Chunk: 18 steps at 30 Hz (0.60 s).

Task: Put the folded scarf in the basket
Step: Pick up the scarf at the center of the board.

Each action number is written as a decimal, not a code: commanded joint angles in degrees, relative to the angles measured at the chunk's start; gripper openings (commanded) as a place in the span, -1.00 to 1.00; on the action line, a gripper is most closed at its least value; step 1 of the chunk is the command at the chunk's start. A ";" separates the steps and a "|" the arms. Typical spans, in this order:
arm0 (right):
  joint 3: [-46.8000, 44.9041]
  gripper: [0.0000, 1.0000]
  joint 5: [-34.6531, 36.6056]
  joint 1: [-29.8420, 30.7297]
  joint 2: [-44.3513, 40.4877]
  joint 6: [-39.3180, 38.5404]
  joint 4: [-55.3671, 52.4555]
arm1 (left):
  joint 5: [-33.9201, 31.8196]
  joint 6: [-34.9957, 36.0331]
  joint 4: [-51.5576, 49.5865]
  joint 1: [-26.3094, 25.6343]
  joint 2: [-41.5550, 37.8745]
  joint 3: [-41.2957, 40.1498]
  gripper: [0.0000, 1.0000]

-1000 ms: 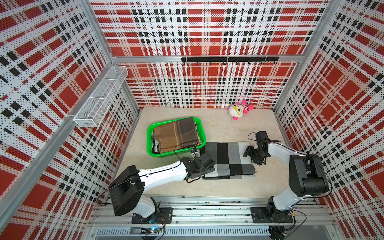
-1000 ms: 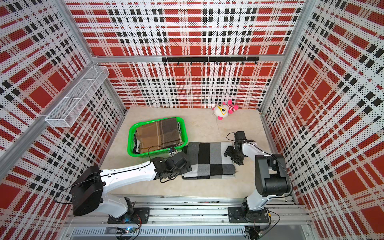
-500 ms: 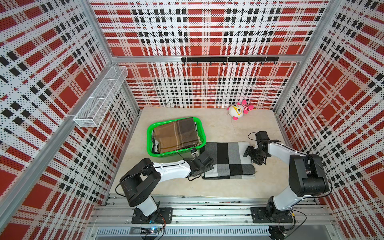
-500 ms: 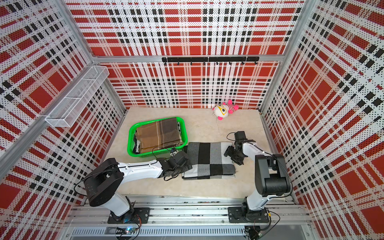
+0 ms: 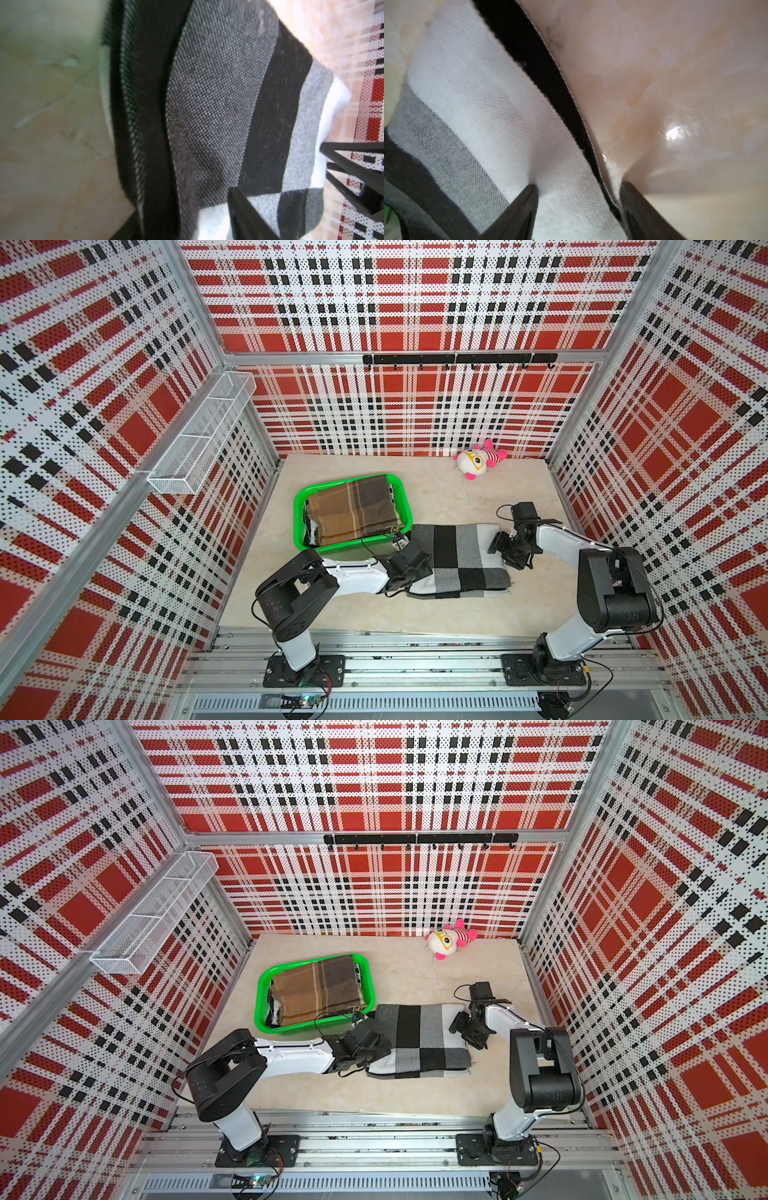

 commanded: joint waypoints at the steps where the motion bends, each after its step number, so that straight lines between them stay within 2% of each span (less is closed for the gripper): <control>1: -2.90 0.32 -2.99 -0.49 3.32 0.90 1.76 | 2.87 0.98 -5.45 -0.07 3.78 -1.39 -0.10; 4: -4.10 0.18 -4.30 -0.42 4.11 1.72 3.47 | 2.48 1.87 -5.27 -0.07 4.49 -0.01 -0.33; 5: -4.22 0.09 -4.46 -0.26 4.18 1.99 3.76 | 2.54 2.44 -5.02 -0.07 4.87 0.61 -0.47; 6: -4.22 -0.04 -4.57 -0.13 4.26 2.14 3.89 | 2.56 3.00 -4.96 -0.07 5.24 1.36 -0.60; 8: -3.98 -0.49 -4.35 -0.03 3.77 2.55 3.77 | 2.19 3.80 -5.01 -0.27 5.53 2.82 -1.00; 9: -3.81 -0.68 -3.82 -0.04 3.14 2.81 3.53 | 1.59 4.27 -5.01 -0.56 5.33 3.56 -1.00; 12: -2.96 -1.00 -1.42 0.00 0.51 3.08 2.21 | 0.20 6.15 -6.46 -1.25 5.41 6.84 -1.00; 18: -0.69 -1.00 3.87 -0.03 -6.28 3.51 -2.70 | -2.88 9.31 -12.26 -3.13 6.01 15.94 -1.00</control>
